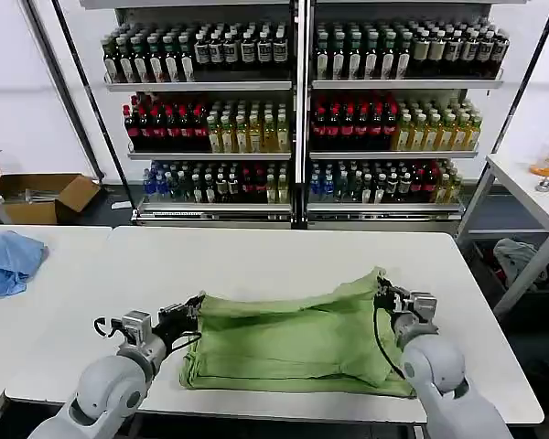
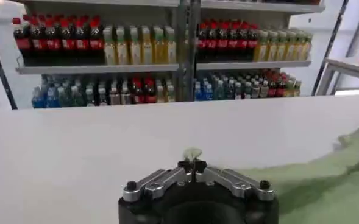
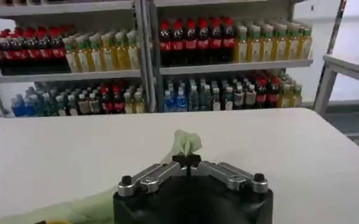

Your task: Fold and organize the clothes.

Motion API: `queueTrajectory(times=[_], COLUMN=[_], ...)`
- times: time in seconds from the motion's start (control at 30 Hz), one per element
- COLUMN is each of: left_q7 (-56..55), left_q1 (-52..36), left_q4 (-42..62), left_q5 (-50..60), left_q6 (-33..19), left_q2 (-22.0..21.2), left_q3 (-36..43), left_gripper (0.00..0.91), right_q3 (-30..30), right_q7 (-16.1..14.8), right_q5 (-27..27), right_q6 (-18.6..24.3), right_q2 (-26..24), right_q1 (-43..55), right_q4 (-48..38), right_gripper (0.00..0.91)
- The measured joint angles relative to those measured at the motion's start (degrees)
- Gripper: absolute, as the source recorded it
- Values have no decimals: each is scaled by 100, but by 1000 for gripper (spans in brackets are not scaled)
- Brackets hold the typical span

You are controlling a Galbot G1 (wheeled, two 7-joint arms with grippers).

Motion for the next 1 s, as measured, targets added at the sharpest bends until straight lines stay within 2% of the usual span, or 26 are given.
queueTrajectory(times=[0.3, 0.63, 0.67, 0.7, 0.73, 0.77, 0.8, 1.0], left_q7=[25, 94, 108, 121, 127, 129, 128, 125], left_q1=[255, 573, 599, 615, 626, 630, 630, 665], left_q4=[-150, -203, -202, -200, -189, -175, -161, -91], left_q5=[123, 363, 399, 434, 476, 506, 537, 785], left_q6=[-21, 31, 32, 32, 32, 32, 32, -7], left_q2=[-30, -94, -95, -101, -111, -123, -136, -222], left_q3=[-115, -156, -155, -154, -151, -150, -148, -120], left_gripper=[30, 30, 20, 50, 212, 806, 907, 907], right_q3=[498, 653, 655, 656, 655, 653, 644, 637], right_q7=[-77, -69, -68, -72, -80, -86, -94, -139], right_q5=[-35, -72, -81, -92, -108, -124, -141, -256], right_q6=[27, 24, 16, 6, -10, -25, -35, -57], right_q2=[41, 97, 104, 113, 122, 126, 133, 144], right_q1=[-1064, -1569, -1595, -1618, -1645, -1668, -1689, -1820], right_q4=[703, 943, 957, 967, 983, 996, 1005, 1094], right_gripper=[0, 0, 272, 615, 907, 907, 907, 907])
